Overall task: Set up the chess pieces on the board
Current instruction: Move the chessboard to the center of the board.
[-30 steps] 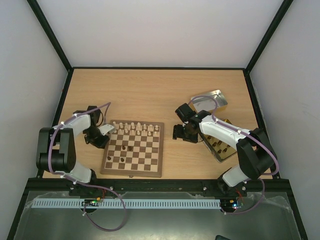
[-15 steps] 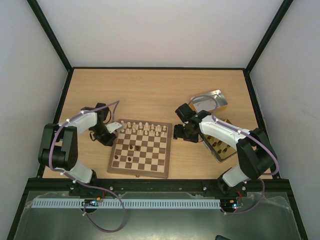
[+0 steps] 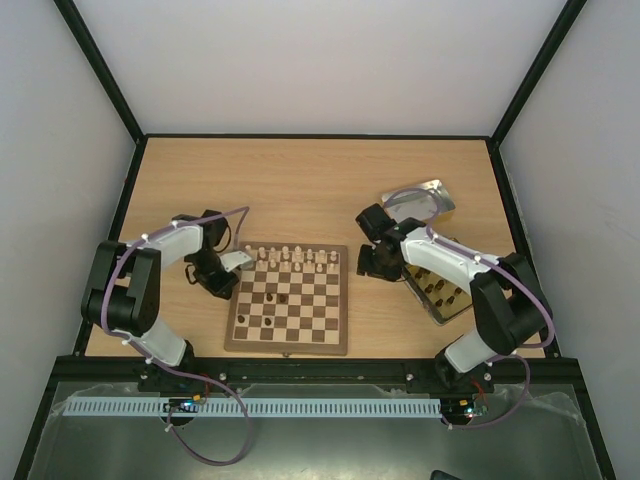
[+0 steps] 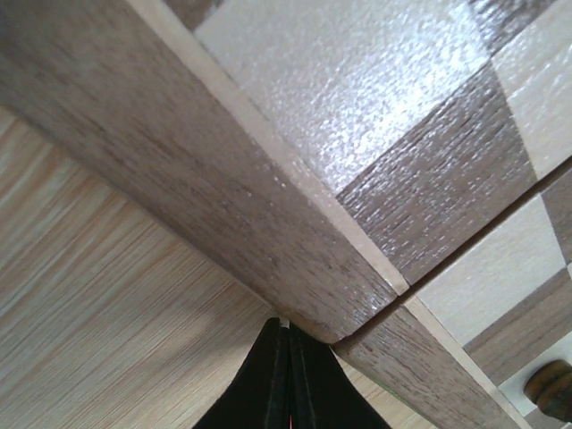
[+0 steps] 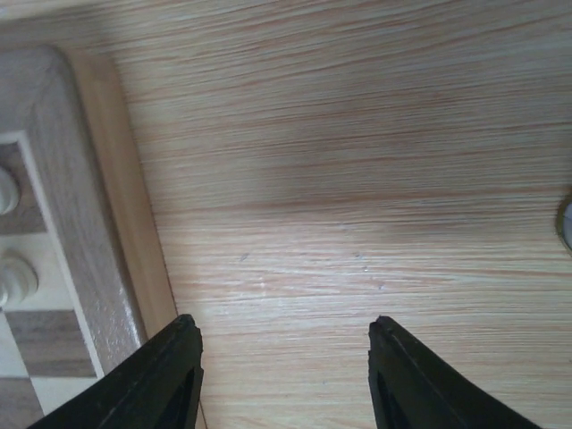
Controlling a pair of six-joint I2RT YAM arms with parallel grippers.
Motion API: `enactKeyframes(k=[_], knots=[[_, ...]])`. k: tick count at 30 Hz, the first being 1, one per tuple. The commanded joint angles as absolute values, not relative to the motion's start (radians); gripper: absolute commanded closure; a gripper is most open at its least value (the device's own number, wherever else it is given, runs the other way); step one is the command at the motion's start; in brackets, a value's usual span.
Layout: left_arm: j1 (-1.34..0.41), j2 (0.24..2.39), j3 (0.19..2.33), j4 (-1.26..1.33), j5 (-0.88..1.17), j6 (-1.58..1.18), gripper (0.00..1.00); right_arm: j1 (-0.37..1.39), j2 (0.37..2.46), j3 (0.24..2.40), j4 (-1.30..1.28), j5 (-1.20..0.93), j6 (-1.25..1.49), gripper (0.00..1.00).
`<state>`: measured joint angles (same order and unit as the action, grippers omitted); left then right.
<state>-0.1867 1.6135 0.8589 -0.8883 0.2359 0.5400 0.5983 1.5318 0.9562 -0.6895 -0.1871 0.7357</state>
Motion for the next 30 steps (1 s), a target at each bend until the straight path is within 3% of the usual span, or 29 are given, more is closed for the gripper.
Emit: enactKeyframes(k=[1, 30], knots=[[-0.213, 1.607, 0.874, -0.930, 0.280, 0.560, 0.98, 0.575, 1.558, 0.967, -0.697, -0.154, 0.728, 0.51], [-0.283, 1.643, 0.908, -0.894, 0.270, 0.514, 0.98, 0.505, 1.581, 1.017, -0.746, -0.125, 0.680, 0.51]])
